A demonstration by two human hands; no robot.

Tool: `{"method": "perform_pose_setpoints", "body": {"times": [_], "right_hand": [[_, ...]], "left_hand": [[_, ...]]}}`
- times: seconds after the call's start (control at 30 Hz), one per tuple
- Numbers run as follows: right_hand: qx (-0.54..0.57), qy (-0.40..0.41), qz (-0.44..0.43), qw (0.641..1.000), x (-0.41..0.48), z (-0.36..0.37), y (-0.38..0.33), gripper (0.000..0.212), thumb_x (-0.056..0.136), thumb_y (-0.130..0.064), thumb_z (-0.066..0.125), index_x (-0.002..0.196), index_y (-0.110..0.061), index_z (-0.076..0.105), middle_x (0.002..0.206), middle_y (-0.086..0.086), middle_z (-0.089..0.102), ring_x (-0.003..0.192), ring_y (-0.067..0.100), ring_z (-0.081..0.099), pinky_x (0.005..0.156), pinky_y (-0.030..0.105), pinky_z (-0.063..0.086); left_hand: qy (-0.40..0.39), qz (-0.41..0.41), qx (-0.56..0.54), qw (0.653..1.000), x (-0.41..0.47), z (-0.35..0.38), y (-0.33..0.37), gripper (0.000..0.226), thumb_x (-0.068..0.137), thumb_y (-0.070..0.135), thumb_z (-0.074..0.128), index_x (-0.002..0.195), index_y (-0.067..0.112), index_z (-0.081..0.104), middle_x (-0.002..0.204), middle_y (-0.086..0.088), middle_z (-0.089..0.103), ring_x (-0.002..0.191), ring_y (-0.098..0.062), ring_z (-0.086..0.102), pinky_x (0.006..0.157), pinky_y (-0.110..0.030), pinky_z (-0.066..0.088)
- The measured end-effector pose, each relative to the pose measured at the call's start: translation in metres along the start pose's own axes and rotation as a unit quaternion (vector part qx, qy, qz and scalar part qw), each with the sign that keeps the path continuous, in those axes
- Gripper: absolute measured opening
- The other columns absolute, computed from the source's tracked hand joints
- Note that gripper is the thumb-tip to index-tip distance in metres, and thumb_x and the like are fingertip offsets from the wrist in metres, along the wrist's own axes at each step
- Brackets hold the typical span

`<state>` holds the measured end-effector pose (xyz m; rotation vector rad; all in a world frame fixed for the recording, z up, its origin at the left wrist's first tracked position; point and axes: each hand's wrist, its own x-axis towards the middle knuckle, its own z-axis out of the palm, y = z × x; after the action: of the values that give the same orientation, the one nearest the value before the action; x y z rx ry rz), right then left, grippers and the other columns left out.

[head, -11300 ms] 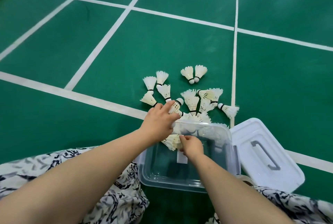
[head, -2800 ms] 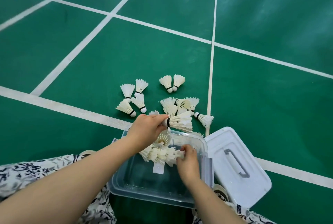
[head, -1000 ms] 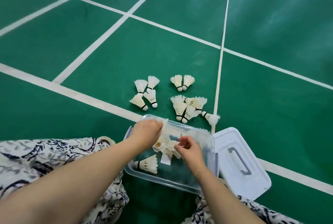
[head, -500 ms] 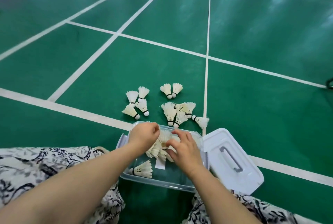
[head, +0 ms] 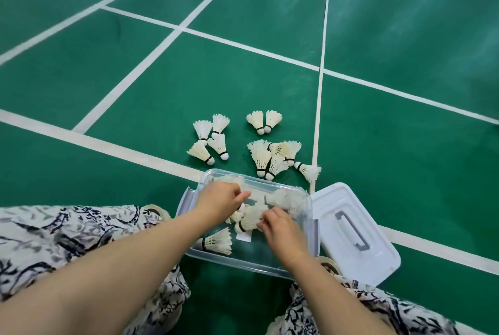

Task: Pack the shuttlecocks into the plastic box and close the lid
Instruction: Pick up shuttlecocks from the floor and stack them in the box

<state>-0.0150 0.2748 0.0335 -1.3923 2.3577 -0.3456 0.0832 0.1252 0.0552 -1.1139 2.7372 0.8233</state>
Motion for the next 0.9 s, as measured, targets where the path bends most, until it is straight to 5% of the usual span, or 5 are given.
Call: {"method": "perform_pose_setpoints", "body": {"times": [0.3,0.4,0.5,0.63,0.9], "right_hand": [[0.171,-0.076,0.153,0.970,0.010,0.027,0.000,0.009,0.089,-0.025,0.058,0.081,-0.021,0.055,0.083,-0.004,0.060,0.079,0.017,0.056,0.068,0.027,0.040],[0.169,-0.122,0.158,0.965,0.017,0.036,-0.003,0.025,0.086,-0.024,0.060,0.066,-0.025,0.046,0.075,-0.003,0.055,0.075,0.019,0.051,0.059,0.027,0.037],[0.169,-0.163,0.166,0.958,0.018,0.041,-0.001,0.028,0.084,-0.023,0.062,0.063,-0.022,0.044,0.072,-0.003,0.055,0.074,0.021,0.051,0.066,0.030,0.039],[0.209,-0.161,0.185,0.947,0.018,0.042,0.009,0.003,0.079,-0.020,0.064,0.080,-0.018,0.062,0.084,-0.001,0.069,0.084,0.023,0.062,0.080,0.035,0.049],[0.278,-0.241,0.175,0.913,0.018,0.046,-0.002,0.007,0.078,-0.013,0.067,0.076,-0.020,0.068,0.077,-0.004,0.068,0.071,0.013,0.058,0.079,0.034,0.050]], "left_hand": [[-0.072,0.044,0.045,0.995,-0.009,0.007,-0.017,0.033,0.093,0.043,0.046,0.107,0.017,0.061,0.109,-0.002,0.062,0.085,-0.014,0.053,0.078,-0.029,0.046],[-0.094,0.059,0.056,0.992,-0.010,0.009,-0.018,0.036,0.091,0.045,0.049,0.110,0.017,0.061,0.112,-0.002,0.062,0.095,-0.016,0.059,0.085,-0.032,0.051],[-0.106,0.066,0.054,0.991,-0.008,0.008,-0.020,0.035,0.090,0.044,0.051,0.113,0.019,0.061,0.114,-0.001,0.062,0.098,-0.016,0.059,0.088,-0.034,0.051],[-0.102,0.064,0.036,0.992,-0.004,0.010,-0.020,0.033,0.090,0.042,0.052,0.113,0.020,0.061,0.116,-0.001,0.062,0.099,-0.015,0.059,0.089,-0.032,0.050],[-0.096,0.061,0.035,0.993,-0.004,0.012,-0.021,0.032,0.092,0.040,0.048,0.110,0.018,0.062,0.112,-0.002,0.062,0.098,-0.016,0.058,0.088,-0.034,0.049]]}}
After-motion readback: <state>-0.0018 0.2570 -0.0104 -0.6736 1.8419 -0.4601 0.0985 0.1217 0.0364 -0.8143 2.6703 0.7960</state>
